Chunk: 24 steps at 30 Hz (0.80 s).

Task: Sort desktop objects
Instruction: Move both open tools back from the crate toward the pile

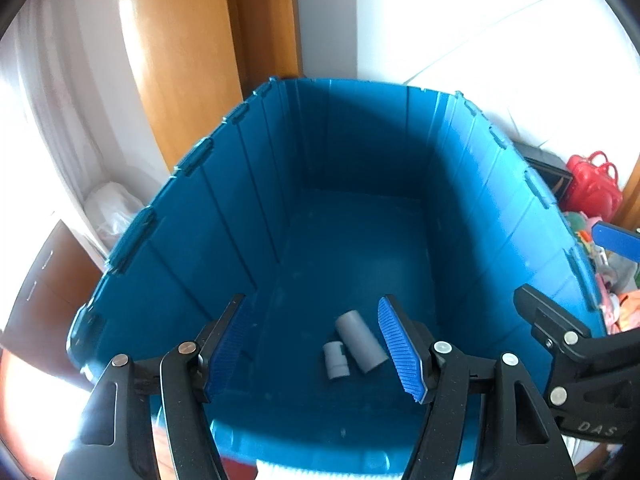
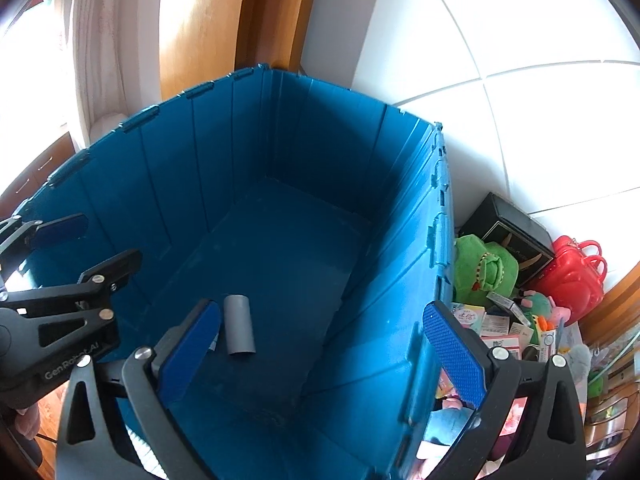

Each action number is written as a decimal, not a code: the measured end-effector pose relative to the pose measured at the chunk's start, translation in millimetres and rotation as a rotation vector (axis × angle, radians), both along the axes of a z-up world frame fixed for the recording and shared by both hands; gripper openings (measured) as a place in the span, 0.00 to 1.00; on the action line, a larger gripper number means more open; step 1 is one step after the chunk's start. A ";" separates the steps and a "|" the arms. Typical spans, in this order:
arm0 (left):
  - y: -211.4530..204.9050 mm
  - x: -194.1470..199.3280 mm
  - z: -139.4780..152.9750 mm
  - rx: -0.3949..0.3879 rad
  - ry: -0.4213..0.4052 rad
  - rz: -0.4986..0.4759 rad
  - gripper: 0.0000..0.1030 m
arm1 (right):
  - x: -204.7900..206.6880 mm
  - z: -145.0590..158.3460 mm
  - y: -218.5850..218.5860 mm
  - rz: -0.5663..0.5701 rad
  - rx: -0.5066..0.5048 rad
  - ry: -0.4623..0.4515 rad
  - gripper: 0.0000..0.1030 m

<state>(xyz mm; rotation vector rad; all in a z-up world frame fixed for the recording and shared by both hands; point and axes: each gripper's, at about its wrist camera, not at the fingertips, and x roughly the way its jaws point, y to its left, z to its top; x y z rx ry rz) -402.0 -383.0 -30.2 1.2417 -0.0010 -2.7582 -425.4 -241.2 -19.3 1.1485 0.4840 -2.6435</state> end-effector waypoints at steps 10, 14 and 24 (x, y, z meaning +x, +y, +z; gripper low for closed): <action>30.8 48.1 17.2 -0.020 0.062 -0.018 0.67 | 45.8 14.1 33.6 -0.019 -0.047 0.034 1.00; 49.1 58.7 20.9 -0.024 0.073 -0.032 0.67 | 59.8 18.5 49.0 -0.029 -0.062 0.044 1.00; 94.9 85.4 30.0 -0.034 0.101 -0.067 0.67 | 95.0 25.7 106.4 -0.067 -0.104 0.070 1.00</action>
